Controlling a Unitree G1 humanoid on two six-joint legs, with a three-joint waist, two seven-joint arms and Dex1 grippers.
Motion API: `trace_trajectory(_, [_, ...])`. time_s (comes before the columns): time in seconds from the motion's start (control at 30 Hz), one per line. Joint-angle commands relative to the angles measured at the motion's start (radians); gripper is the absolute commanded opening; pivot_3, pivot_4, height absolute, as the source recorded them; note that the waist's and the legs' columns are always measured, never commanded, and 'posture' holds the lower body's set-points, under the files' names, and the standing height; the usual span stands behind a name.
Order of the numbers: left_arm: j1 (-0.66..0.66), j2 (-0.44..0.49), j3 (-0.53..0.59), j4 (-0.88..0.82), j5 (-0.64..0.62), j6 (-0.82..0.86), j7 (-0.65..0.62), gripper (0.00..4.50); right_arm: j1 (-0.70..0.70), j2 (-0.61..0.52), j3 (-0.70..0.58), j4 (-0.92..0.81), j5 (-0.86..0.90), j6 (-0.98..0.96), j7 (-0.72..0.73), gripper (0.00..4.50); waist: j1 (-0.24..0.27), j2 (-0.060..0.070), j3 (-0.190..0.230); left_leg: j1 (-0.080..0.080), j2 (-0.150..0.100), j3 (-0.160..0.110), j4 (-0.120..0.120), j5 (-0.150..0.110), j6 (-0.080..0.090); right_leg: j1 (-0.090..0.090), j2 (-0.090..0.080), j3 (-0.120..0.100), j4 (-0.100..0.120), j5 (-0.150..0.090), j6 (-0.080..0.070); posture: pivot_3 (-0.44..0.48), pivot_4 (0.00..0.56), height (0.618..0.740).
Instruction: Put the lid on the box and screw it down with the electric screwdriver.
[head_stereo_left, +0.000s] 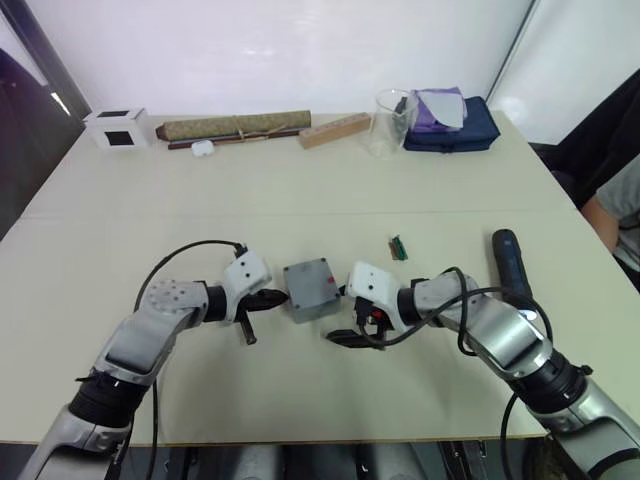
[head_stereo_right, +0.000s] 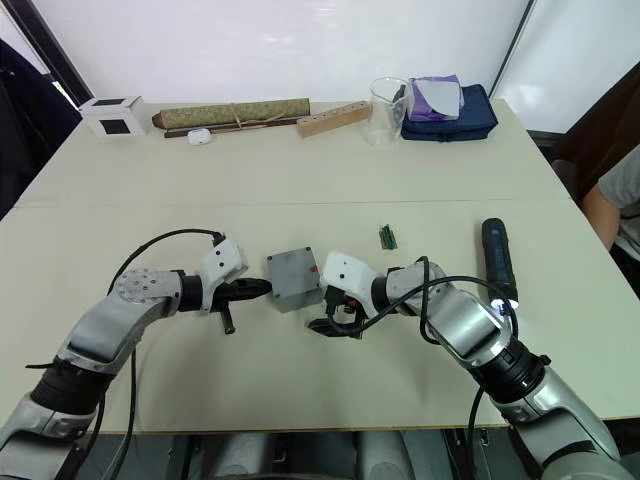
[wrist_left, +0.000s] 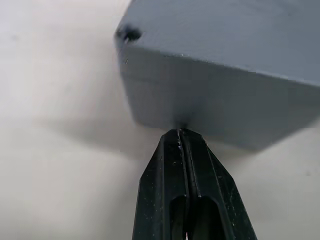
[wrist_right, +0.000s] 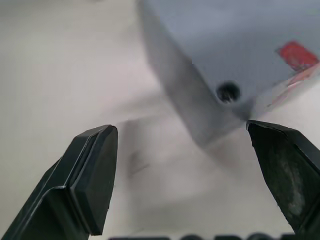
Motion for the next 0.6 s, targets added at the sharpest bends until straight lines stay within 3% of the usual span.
trace_trajectory(0.03, [-0.01,-0.01,0.009,-0.03,-0.013,-0.018,-0.001,0.0,-0.003,0.01,-0.024,-0.062,0.005,0.007,0.0,4.42,0.002,0.0,0.0,0.0,0.0,0.0,0.0,0.0,0.0,0.0,0.0,0.0,0.0,0.0,0.0,0.0,0.15,0.74])
trace_trajectory(0.43, [-0.033,0.001,0.032,-0.027,-0.021,-0.01,-0.011,0.0,0.01,0.013,-0.086,-0.108,0.035,0.069,-0.025,4.42,0.005,0.0,0.0,0.0,0.0,0.0,0.0,0.0,0.0,0.0,0.0,0.0,0.0,0.0,0.0,0.0,0.15,0.74])
trace_trajectory(0.5, [-0.036,0.007,0.042,-0.033,-0.028,-0.01,-0.015,0.0,0.019,0.003,-0.12,-0.131,0.054,0.082,-0.021,4.42,0.005,0.0,0.0,0.0,0.0,0.0,0.0,0.0,0.0,0.0,0.0,0.0,0.0,0.0,0.0,0.0,0.15,0.74])
trace_trajectory(0.6, [-0.063,0.037,0.127,-0.06,-0.113,0.045,-0.047,0.0,0.04,-0.059,-0.304,-0.194,0.157,0.16,0.007,4.42,0.007,0.0,0.0,0.0,0.0,0.0,0.0,0.0,0.0,0.0,0.0,0.0,0.0,0.0,0.0,0.0,0.15,0.74])
